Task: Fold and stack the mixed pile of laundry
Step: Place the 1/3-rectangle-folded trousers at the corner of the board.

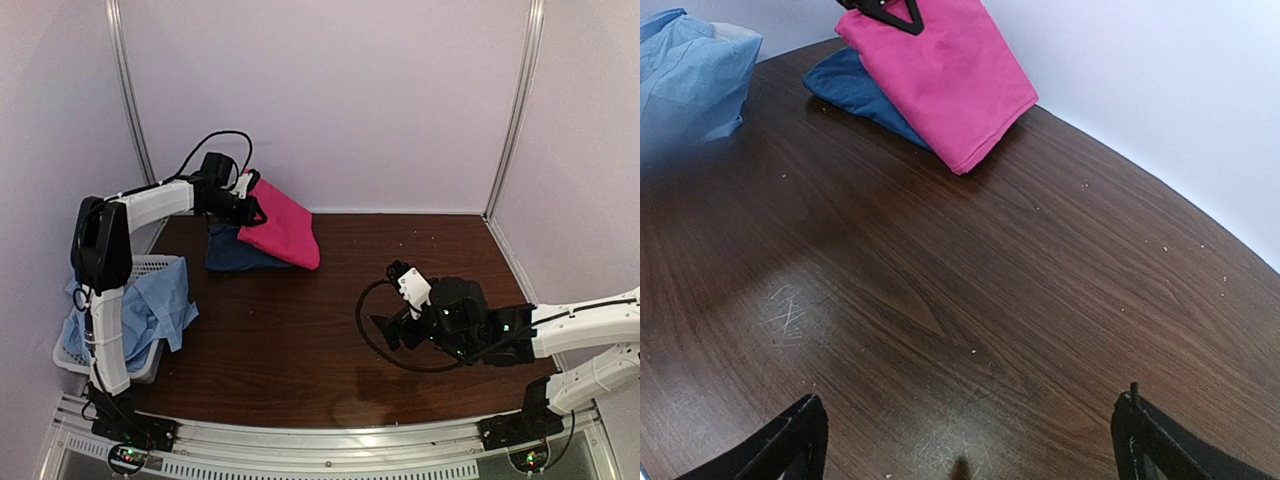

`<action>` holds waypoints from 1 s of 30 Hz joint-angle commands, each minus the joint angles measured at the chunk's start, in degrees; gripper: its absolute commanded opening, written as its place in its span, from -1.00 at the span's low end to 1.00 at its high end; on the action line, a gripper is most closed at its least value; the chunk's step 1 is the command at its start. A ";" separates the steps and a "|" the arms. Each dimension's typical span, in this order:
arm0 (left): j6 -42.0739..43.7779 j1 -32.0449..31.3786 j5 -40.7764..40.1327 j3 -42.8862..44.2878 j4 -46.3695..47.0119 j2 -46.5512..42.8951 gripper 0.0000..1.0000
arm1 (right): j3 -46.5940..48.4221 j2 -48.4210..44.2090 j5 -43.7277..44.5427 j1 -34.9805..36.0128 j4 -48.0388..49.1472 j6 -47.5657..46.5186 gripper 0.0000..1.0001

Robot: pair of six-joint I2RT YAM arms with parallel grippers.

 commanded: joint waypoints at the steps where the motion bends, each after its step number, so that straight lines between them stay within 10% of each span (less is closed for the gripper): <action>1: -7.49 6.09 5.70 -12.88 24.40 -5.06 -1.00 | 2.17 1.13 -1.41 -0.45 1.60 -0.37 1.00; 6: -10.00 8.56 6.87 -17.02 29.50 -2.37 -1.00 | 3.11 2.19 -1.93 -0.60 1.35 -0.95 1.00; 22: -8.20 4.01 11.06 10.87 15.64 2.13 -1.00 | 5.20 4.29 -3.04 -0.62 0.64 -0.78 1.00; 30: -10.19 8.98 11.05 -6.74 25.62 -2.30 -1.00 | 4.88 4.94 -3.31 -0.62 1.08 -0.47 1.00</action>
